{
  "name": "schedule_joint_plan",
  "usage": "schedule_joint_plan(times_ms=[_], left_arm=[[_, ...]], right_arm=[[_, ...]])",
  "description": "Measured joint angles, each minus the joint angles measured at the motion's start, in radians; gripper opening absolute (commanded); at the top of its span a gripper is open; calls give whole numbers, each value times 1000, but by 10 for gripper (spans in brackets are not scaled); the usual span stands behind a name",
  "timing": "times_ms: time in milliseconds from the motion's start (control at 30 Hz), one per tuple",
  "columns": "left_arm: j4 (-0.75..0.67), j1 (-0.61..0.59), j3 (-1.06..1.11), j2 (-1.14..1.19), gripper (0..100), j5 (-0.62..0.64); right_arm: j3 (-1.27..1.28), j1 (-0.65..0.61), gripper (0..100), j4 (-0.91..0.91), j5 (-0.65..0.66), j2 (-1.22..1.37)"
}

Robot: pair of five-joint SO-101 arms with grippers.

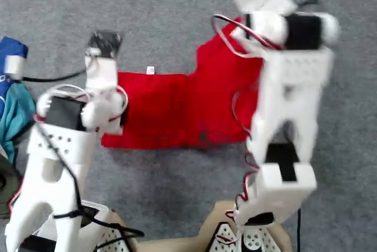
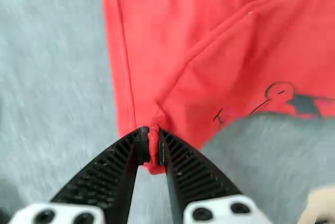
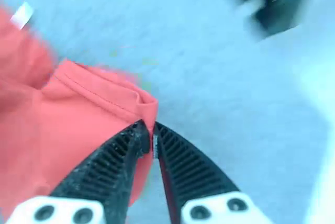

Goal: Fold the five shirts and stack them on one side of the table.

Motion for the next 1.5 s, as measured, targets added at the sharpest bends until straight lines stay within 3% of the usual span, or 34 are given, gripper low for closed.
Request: schedule_joint_plan(times_ms=[333,567,867,1200,1367,1500], left_arm=[[124,-233,-568,-5,19,2],[236,-255,-838,-15,19,0],[241,-256,-1122,-135,19,-18],[241,-258,-1071,-184,19,-83],[187,-258,-801,-183,19,-83],[-25,-259,-473,-181,19,-84]], right_arm=[[-206,135,8,0,0,-325],[-262,244,8,-12,0,-529],[-276,387,7,-106,0,-726],[-206,390,6,-190,-44,-723],[-29,353,6,-285,-68,-629],[123,261,6,-362,-68,-537]])
